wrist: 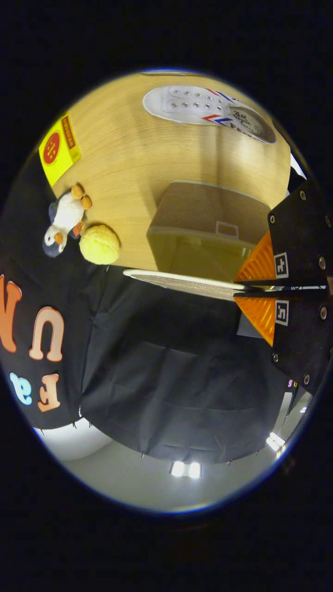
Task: Open the storage box then place both shoes into the box .Put the left shoe in first, then the right shoe, with the right side of both shoes facing outward in a uniform manner.
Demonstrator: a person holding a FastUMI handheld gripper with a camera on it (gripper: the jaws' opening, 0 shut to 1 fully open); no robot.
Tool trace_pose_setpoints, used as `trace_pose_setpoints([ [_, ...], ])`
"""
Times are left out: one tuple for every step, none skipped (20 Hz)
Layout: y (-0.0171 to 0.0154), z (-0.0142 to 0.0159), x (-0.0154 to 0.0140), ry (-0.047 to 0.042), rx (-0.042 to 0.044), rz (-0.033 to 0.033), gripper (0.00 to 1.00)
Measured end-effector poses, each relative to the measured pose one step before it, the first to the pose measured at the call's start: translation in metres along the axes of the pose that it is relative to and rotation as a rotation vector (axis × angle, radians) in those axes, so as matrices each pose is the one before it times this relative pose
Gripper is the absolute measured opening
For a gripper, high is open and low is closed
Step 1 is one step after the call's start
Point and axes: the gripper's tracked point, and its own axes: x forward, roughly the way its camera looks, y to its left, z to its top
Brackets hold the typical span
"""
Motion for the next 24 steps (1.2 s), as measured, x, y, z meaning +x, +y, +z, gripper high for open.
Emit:
trace_pose_setpoints([
  [0.00869, 0.00619, -0.00121, -0.01563, -0.03128, 0.00007, 0.03],
  [0.00875, 0.00902, -0.00066, -0.01718, -0.03329, 0.00487, 0.04],
  [0.00857, 0.00470, -0.00162, -0.01289, -0.02178, 0.00074, 0.05],
  [0.01063, 0.00823, -0.00370, -0.02034, -0.02795, 0.01457, 0.05],
  [0.00456, 0.00716, -0.00039, -0.01548, -0.03582, 0.00205, 0.05],
  [0.00219, 0.00748, -0.00194, -0.01207, -0.01185, -0.00590, 0.05],
  [0.00774, 0.00642, 0.00383, -0.00641, -0.00128, 0.00782, 0.05],
  [0.00342, 0.00445, 0.00333, -0.00627, 0.00083, -0.00154, 0.05],
  [0.00494, 0.00133, 0.00395, -0.00179, -0.00872, -0.00091, 0.05],
  [0.00547, 0.00007, 0.00611, 0.00403, -0.01675, 0.00143, 0.05],
  [0.00917, -0.00060, 0.00469, 0.00720, -0.01358, 0.00637, 0.05],
  [0.01272, -0.00049, 0.00967, 0.00816, -0.01626, 0.00870, 0.05],
  [0.01398, -0.00229, 0.00930, 0.01456, -0.02604, 0.00539, 0.05],
  [0.01088, -0.00161, 0.01130, 0.01103, -0.03379, 0.00254, 0.05],
  [0.01364, -0.00297, 0.01397, 0.01471, -0.03507, 0.00159, 0.05],
  [0.01143, -0.00371, 0.01358, 0.01353, -0.01984, 0.00887, 0.05],
  [0.00948, -0.00644, 0.01293, 0.01233, -0.00838, -0.00020, 0.05],
  [0.00661, -0.00456, 0.01340, 0.00401, 0.00838, 0.00091, 0.05],
  [0.00269, -0.00388, 0.01174, 0.00277, 0.00827, -0.00090, 0.05],
  [0.00051, -0.00139, 0.01263, 0.00005, 0.00413, -0.01398, 0.07],
  [0.00593, -0.00166, 0.01087, -0.00253, -0.00089, 0.00088, 0.10],
  [0.00453, 0.00106, 0.01028, -0.00487, -0.00709, -0.00899, 0.14],
  [0.00404, -0.00042, 0.00346, -0.00699, -0.01144, -0.00623, 0.16],
  [0.00404, 0.00184, 0.00200, -0.00466, -0.01239, 0.00775, 0.25],
])
